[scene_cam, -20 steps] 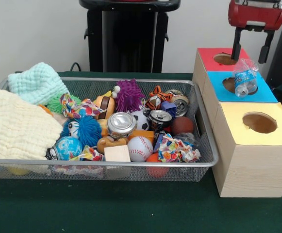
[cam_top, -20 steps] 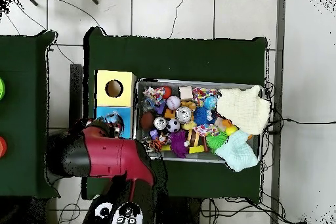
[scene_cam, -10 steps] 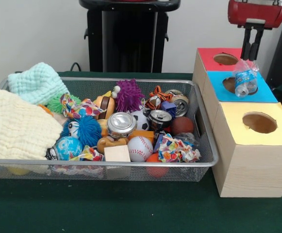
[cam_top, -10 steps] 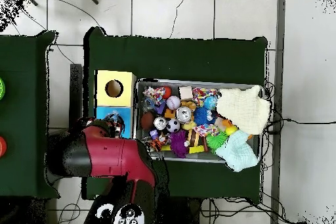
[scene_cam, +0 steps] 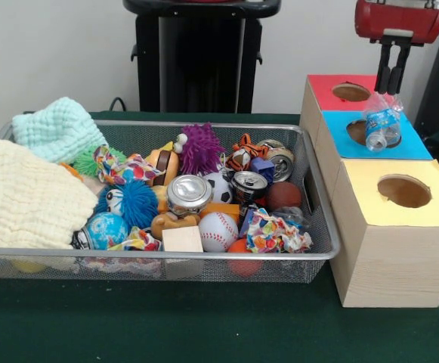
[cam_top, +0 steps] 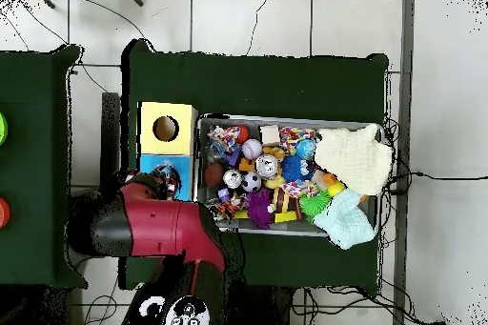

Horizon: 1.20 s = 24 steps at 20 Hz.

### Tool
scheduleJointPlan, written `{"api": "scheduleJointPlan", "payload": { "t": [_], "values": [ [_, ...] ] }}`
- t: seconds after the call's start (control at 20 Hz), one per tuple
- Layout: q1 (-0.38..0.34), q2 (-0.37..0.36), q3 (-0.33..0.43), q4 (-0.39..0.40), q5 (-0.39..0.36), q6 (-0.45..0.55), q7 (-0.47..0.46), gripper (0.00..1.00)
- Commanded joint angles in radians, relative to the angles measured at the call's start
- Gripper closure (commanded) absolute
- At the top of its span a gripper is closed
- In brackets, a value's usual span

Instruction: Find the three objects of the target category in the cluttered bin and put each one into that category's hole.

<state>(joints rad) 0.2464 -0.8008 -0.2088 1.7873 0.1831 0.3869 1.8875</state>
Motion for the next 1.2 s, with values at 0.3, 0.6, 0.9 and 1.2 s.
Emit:
{"api": "scheduleJointPlan", "payload": {
  "t": [0.3,0.6,0.9,1.2],
  "values": [
    [-0.011,0.068,0.040,0.069,0.015,0.048,0.188,1.00],
    [-0.035,0.076,0.061,0.090,0.014,0.013,0.171,1.00],
    [-0.048,0.096,0.068,0.090,0.008,-0.018,0.163,1.00],
    [-0.036,0.100,0.057,0.076,0.006,-0.004,0.165,1.00]
  ]
}}
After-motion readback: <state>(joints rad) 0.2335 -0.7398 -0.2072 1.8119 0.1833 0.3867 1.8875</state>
